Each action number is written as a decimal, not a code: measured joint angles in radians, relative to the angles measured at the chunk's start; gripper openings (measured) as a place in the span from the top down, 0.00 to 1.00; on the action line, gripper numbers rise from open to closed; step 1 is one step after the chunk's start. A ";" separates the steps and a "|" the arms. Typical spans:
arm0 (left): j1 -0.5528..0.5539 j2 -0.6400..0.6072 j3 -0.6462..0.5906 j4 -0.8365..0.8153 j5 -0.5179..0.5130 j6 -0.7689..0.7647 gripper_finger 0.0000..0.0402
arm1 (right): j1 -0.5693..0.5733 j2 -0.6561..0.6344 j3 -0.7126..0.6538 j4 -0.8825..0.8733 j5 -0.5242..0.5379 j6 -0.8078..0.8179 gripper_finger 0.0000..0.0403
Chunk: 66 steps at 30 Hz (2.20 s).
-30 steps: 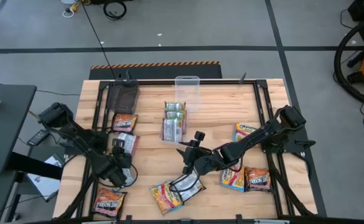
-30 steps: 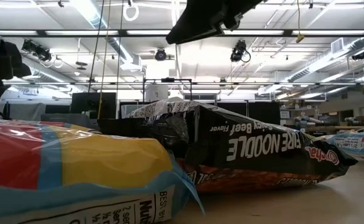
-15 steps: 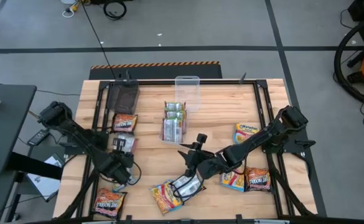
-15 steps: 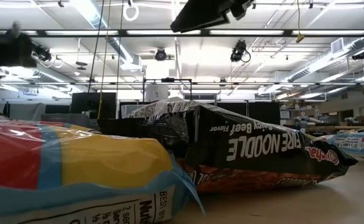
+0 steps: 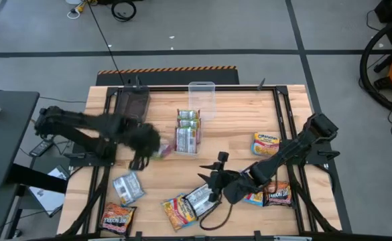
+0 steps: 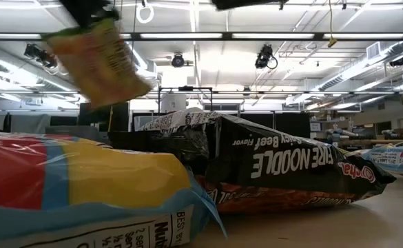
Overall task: Sort Maruchan noodles
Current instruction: Put the green noodle pack into the bottom transparent bin, then adjust the green noodle pack on the bottom transparent bin
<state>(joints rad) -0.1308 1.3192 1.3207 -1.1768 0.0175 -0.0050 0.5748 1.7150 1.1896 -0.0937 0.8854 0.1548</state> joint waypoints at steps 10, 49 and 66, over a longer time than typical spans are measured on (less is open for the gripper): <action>0.335 0.308 0.281 -0.024 0.415 0.197 1.00 | 0.060 -0.026 0.000 -0.132 0.038 0.126 0.64; 0.449 0.619 0.323 0.041 0.251 0.491 0.75 | -0.100 -0.025 0.000 -0.209 0.076 0.055 0.64; 0.455 0.576 0.314 0.135 0.235 0.441 0.75 | -0.296 -0.067 0.000 -0.275 -0.184 -0.041 0.64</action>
<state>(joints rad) 0.3247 1.8955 1.6346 -1.0421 0.2526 0.4363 0.2790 1.6478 1.1900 -0.3685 0.7015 0.1141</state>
